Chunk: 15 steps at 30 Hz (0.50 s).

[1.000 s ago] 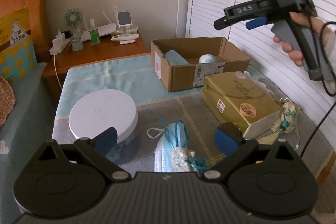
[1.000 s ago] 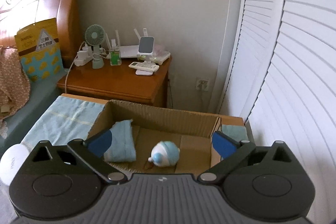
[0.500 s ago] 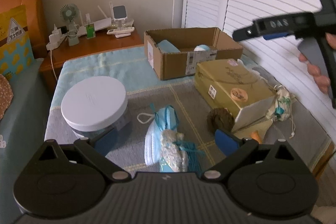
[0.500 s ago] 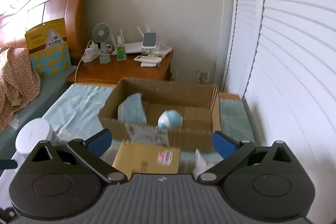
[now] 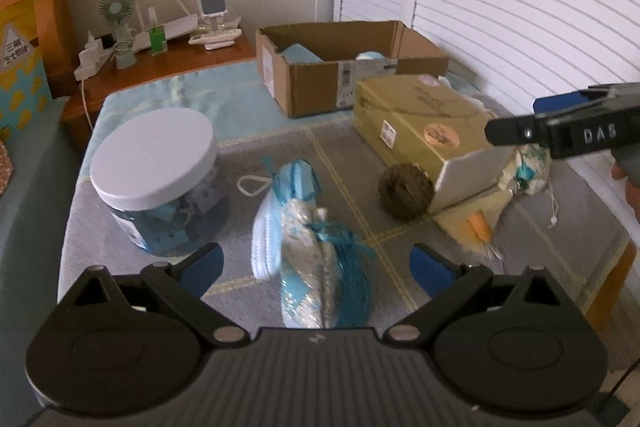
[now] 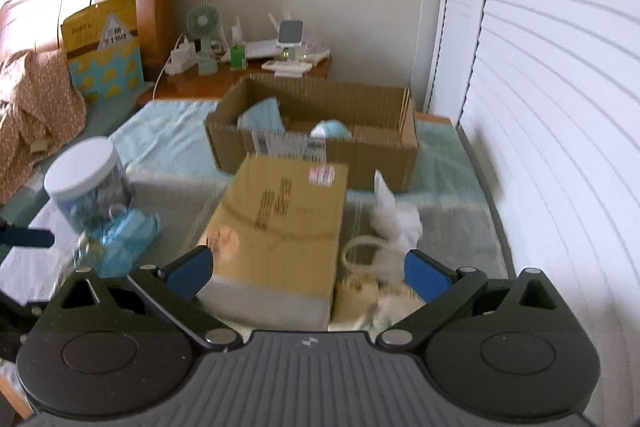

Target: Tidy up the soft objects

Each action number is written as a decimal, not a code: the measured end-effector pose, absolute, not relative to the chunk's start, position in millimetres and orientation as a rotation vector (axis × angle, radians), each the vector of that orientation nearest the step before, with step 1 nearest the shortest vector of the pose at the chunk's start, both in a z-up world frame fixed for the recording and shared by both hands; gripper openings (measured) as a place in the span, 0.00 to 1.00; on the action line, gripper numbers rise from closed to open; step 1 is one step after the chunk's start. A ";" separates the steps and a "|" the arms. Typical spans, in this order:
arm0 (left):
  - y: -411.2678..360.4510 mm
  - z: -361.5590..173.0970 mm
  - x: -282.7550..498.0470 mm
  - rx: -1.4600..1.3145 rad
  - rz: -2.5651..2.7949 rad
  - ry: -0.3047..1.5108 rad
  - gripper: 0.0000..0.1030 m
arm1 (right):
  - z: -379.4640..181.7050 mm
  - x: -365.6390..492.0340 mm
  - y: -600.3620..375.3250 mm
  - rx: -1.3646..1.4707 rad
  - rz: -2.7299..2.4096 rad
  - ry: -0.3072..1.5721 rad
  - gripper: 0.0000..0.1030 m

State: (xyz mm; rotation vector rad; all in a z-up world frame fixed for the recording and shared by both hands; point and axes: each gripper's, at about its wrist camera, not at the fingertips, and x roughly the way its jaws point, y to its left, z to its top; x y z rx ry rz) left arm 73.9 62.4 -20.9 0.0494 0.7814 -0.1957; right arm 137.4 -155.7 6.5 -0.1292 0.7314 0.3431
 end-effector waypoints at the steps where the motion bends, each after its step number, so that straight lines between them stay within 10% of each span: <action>1: 60.7 -21.4 73.1 0.053 -0.202 0.782 0.96 | 3.6 134.1 -157.0 -0.130 0.338 0.737 1.00; 15: 16.3 -11.9 66.3 0.152 -0.370 0.719 0.95 | -18.6 101.6 -182.9 -0.122 0.280 0.769 1.00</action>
